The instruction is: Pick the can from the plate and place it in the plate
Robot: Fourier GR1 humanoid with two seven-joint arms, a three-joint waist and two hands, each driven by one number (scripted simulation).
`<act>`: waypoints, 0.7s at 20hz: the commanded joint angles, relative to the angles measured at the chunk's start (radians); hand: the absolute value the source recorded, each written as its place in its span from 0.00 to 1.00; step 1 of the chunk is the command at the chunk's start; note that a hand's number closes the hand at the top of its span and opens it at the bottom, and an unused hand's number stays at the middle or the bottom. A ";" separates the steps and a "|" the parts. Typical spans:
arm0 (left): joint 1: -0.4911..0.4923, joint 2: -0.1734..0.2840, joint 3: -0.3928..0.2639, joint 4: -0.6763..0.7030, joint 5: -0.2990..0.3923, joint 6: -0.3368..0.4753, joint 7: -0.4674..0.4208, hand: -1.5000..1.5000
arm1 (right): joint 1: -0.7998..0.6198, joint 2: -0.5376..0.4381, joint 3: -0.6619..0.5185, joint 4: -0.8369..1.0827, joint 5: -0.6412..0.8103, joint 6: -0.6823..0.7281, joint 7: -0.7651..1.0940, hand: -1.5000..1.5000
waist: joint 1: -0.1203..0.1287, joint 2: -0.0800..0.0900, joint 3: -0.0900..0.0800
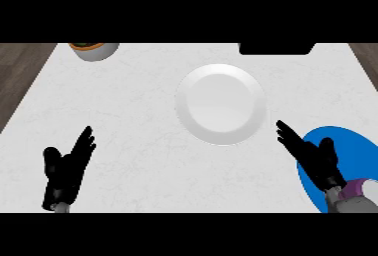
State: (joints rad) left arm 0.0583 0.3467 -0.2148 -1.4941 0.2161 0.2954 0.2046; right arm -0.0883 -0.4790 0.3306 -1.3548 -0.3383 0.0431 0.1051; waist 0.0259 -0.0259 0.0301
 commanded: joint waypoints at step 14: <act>-0.237 0.148 0.128 -0.173 0.019 -0.129 -0.129 0.50 | 0.194 -0.207 0.159 -0.369 0.316 0.188 -0.703 0.00 | -0.077 0.019 -0.024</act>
State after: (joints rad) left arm -0.1490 0.4632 -0.1205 -1.6394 0.2127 0.2003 0.0816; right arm -0.0599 -0.6586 0.5195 -1.7418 -0.0057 0.2575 -0.3621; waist -0.0475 -0.0303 0.0024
